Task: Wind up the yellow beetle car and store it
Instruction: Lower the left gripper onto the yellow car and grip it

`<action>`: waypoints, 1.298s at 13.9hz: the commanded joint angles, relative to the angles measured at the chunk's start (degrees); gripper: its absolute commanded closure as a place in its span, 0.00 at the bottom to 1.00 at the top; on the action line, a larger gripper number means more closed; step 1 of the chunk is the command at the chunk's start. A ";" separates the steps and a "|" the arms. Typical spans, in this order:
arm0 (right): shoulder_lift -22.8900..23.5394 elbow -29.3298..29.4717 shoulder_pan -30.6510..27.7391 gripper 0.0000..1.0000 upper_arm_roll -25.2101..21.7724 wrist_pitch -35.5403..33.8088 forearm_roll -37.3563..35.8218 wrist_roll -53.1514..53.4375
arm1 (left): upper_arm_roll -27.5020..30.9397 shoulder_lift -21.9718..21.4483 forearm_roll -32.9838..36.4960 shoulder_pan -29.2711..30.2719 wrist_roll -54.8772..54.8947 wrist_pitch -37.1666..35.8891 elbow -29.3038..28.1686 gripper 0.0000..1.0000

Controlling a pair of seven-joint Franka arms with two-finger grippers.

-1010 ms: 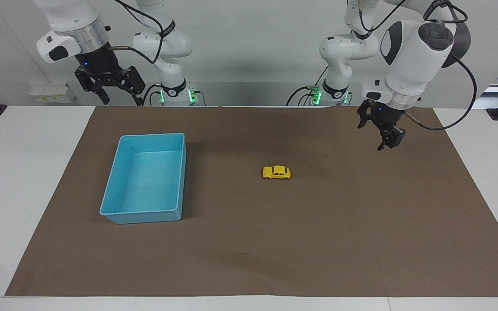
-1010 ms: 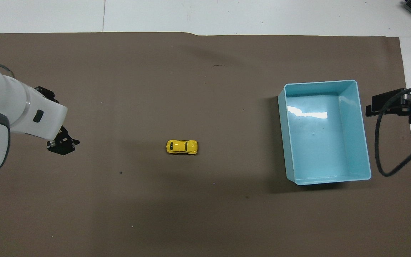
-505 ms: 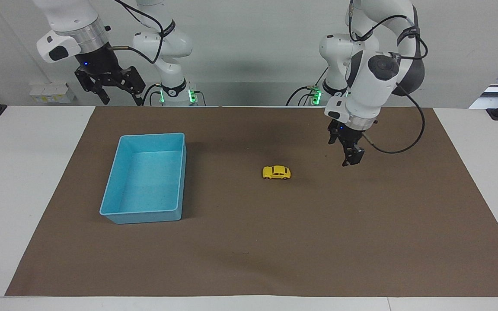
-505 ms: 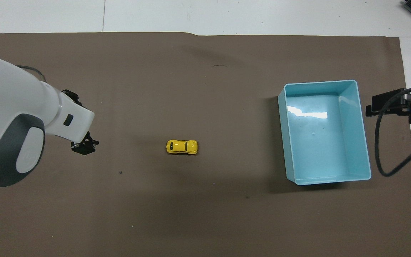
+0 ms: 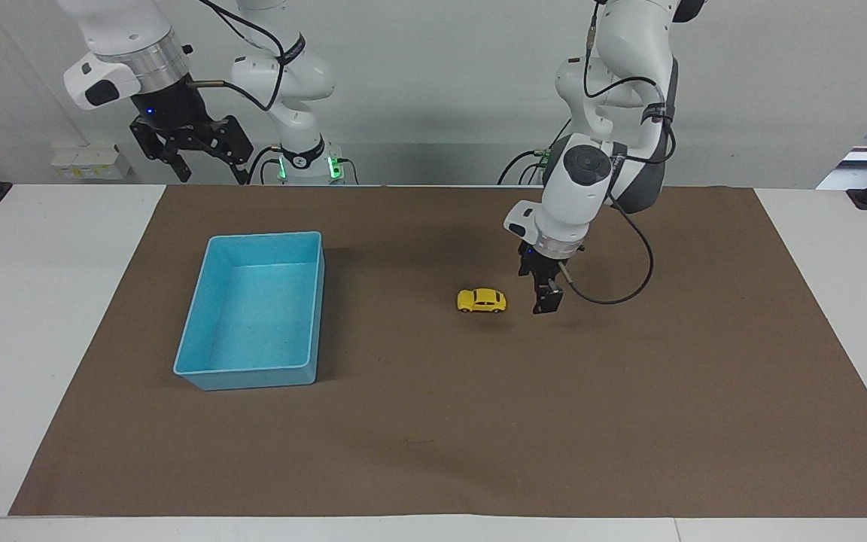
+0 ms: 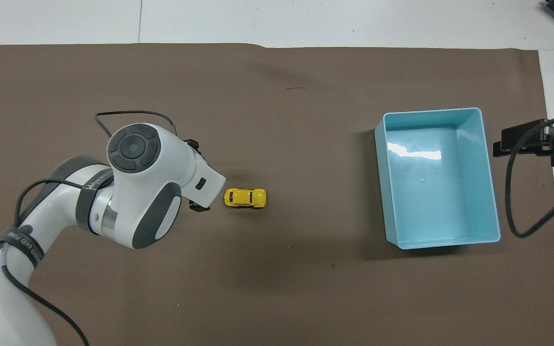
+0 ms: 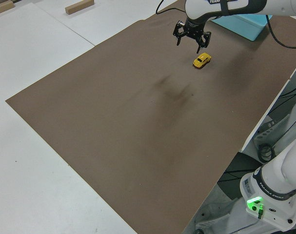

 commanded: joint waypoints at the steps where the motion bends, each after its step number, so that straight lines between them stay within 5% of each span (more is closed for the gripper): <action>1: -0.28 0.16 -0.34 0.00 -0.03 -0.28 1.52 1.03 | 1.15 1.72 0.16 -4.14 -3.34 3.51 -0.20 0.00; 10: -0.28 0.16 -0.34 0.00 -0.03 -0.28 1.60 1.03 | 1.41 5.42 0.86 -7.49 -5.21 7.56 -1.34 0.00; 11: -0.19 0.16 -0.34 0.00 -0.03 -0.28 1.60 1.03 | 1.32 5.43 0.86 -7.49 -7.30 7.22 -1.34 0.31; 12: -0.19 0.16 -0.34 0.00 -0.03 -0.28 1.52 1.11 | 1.32 5.43 0.86 -7.49 -9.49 7.12 -1.34 0.76; 13: -0.19 0.16 -0.34 0.00 -0.03 -0.28 1.52 1.03 | 1.23 5.43 0.95 -7.40 -9.60 7.04 -1.34 1.00; 18: -0.28 0.16 -0.34 0.00 -0.03 -0.28 1.52 1.03 | 1.32 5.51 0.95 -6.26 -7.42 6.86 -1.78 1.00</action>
